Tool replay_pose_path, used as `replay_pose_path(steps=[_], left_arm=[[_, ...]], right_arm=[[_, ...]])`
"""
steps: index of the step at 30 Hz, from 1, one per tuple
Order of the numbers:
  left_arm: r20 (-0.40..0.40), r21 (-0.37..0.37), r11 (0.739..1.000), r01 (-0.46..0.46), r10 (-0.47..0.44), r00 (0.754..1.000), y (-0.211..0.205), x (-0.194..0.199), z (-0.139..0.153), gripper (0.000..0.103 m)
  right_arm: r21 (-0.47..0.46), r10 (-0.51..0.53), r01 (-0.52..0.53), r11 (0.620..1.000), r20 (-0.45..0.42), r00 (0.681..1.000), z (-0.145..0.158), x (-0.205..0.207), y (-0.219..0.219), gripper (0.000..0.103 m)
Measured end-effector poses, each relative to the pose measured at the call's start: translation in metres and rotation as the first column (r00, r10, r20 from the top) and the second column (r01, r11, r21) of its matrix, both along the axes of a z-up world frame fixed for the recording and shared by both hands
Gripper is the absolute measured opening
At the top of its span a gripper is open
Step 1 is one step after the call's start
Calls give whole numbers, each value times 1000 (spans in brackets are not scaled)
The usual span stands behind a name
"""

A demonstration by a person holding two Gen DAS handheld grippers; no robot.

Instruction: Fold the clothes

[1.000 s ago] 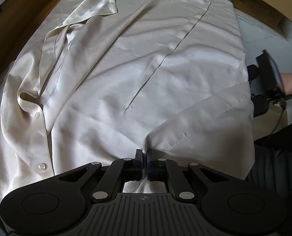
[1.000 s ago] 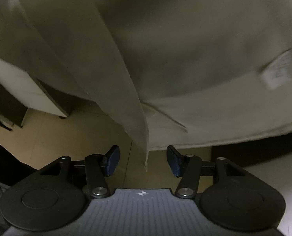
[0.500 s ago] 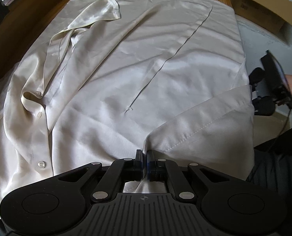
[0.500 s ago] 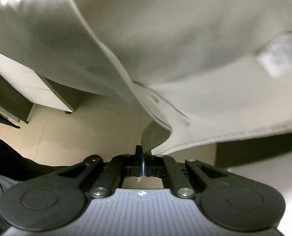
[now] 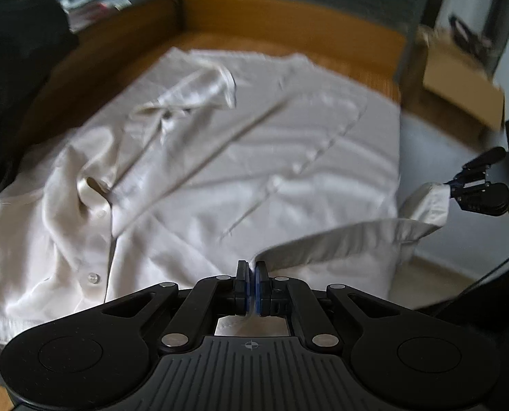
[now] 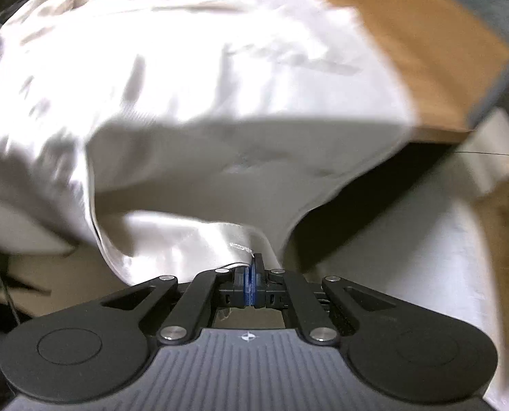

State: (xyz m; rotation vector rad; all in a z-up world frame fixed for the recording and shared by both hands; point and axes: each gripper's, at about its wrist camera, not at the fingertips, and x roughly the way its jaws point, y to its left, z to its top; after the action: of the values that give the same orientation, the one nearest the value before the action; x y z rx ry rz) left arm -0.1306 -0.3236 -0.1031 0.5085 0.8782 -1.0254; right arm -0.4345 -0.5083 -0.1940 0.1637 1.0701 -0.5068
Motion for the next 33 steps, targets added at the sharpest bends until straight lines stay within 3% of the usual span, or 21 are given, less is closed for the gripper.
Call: replay_pose_path(steps=[5,9,14,18,25,33], left_arm=[[-7,-109,989,-103,103,995,15,2,23,5],[-5,-166,963,-211,214,977,26,16,38,5],[-11,-236,910,-341,349,937,39,33,57,5],[-7,-244,868,-431,443,896,45,50,63,5],[15,-187,822,-538,550,835,41,77,48,5],[35,-121,799,-590,597,801,29,92,31,5]], right_arm=[[-167,-93,95,981,18,996,54,9,0,1],[-306,-110,114,945,31,993,107,38,-23,1],[-462,-18,32,886,36,999,161,95,-53,1],[-492,81,-66,868,8,997,180,154,-80,1],[-424,256,-289,858,-135,957,142,236,-116,1],[-333,361,-427,841,-243,900,78,280,-128,1]])
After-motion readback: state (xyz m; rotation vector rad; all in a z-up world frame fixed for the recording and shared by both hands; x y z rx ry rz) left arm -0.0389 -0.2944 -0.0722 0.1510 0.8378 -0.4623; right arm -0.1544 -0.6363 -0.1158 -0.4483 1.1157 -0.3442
